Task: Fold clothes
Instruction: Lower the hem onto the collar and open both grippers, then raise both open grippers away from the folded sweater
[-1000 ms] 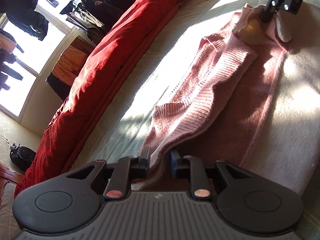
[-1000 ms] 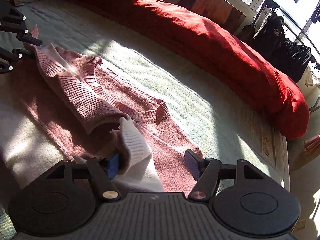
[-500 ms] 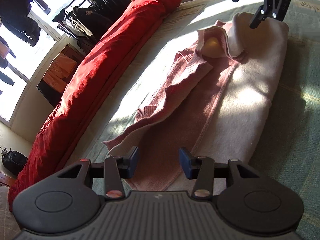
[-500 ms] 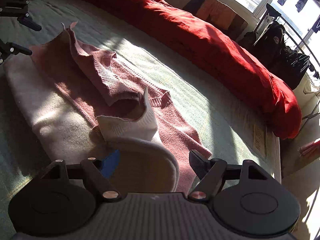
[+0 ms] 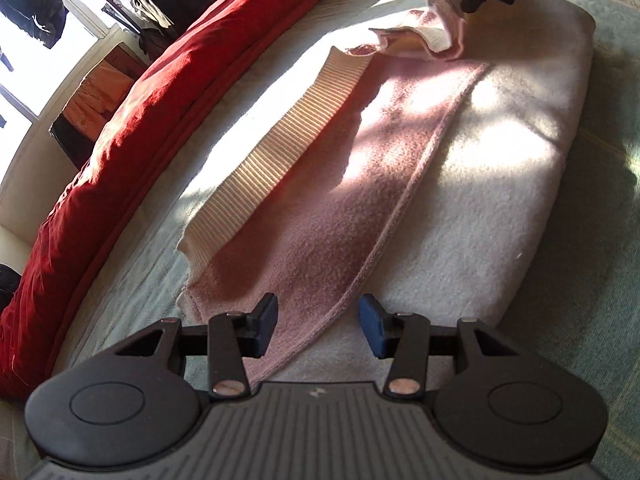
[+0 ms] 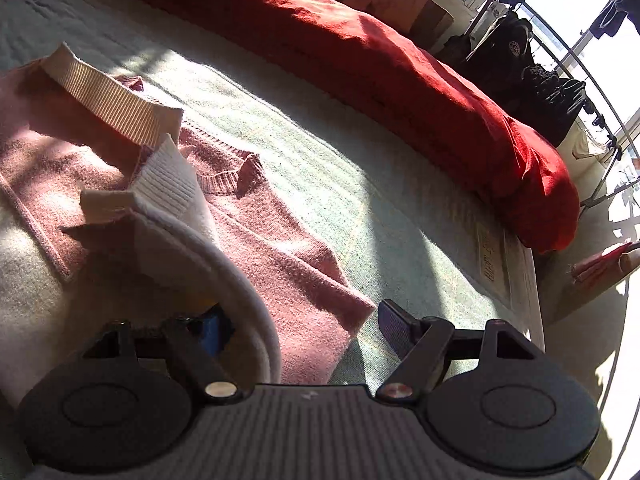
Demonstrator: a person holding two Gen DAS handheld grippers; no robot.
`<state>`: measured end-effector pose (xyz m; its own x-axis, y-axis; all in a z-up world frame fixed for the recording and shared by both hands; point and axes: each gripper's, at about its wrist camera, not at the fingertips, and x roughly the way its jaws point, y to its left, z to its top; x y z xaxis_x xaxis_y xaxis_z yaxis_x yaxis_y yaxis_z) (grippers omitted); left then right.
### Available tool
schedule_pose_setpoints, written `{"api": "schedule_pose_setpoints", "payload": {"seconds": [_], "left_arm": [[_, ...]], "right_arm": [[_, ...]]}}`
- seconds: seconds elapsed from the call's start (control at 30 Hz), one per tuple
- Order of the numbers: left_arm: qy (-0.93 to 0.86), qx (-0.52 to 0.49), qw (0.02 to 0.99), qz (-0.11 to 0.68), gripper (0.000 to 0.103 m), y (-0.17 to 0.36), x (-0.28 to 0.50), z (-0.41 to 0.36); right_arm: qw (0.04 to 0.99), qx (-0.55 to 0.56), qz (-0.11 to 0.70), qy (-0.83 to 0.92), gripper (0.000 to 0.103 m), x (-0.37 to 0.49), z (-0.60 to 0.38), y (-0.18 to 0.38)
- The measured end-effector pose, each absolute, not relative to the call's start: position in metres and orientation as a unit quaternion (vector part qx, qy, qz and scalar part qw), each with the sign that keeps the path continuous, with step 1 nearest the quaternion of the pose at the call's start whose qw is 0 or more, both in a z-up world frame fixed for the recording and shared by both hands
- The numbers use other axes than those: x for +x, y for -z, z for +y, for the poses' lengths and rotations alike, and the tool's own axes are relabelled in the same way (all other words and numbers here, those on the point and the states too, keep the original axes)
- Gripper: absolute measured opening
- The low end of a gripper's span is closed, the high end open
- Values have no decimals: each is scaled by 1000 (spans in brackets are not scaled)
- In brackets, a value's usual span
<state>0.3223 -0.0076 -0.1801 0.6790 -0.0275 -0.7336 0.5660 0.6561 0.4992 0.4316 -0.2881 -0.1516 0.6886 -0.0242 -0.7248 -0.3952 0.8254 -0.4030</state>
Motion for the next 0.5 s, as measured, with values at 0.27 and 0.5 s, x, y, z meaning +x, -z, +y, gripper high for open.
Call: {"api": "schedule_pose_setpoints", "payload": {"seconds": [0.27,0.5], "left_arm": [[171,369,841,357,53,179,327,-6],[164,364,848,349,54,171,323,-8]], "right_arm": [[891,-169,420,-38,80,454,-326,159],[903,-110,413,-48,75,439,-334,139]]}}
